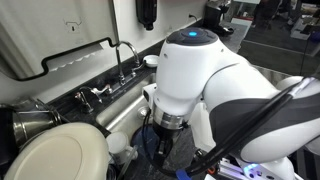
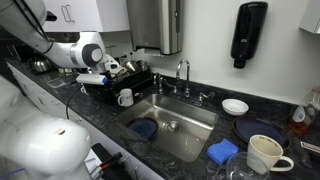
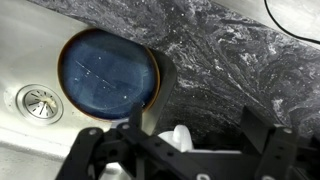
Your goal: Pick the cup and put it in the sink
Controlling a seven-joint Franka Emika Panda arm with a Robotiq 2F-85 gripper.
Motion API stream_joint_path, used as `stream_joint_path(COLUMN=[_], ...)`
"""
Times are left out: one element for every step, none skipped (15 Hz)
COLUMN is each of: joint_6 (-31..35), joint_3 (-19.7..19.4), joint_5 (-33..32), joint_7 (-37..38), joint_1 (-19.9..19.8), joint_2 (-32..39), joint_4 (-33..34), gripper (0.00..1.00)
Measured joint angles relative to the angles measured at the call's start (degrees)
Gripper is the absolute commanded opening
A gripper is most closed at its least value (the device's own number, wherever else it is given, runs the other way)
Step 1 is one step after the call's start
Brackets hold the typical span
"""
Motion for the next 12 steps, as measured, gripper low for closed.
stream_joint_path(joint_6=[0.7,1.8,2.7,3.6,4.7,6.1,7.8,9.8,11.8,13.8,15.4,16.7], joint_3=[0.1,0.1,0.1,0.1,0.1,0.2,0.2,0.4,0.7,1.0,1.4,1.8], joint_5=[0.0,-0.1,-0.2,-0.4,-0.7,-1.1,-1.4,-1.8,-2.2,-2.5,-2.8,-3.1], joint_7=[0.6,1.3,1.8,2.4,2.9,3.2,3.3,3.4,3.4,3.4,3.4,3.4], joint_1=[0.0,0.0,0.0,0.0,0.0,0.1,0.1,0.3,0.7,1.2,1.7,2.3], joint_2=[0.0,0.0,-0.2,-0.4,-0.8,-1.3,-1.7,-2.2,-2.5,-2.6,-2.6,-2.5], joint_4=[-0.2,-0.5,-1.0,-1.5,-2.1,-2.8,-3.5,-4.2,-4.8,-5.3,-5.7,-6.0], gripper=[1.00,1.00,1.00,1.00,1.00,1.00,1.00,1.00,1.00,1.00,1.00,1.00])
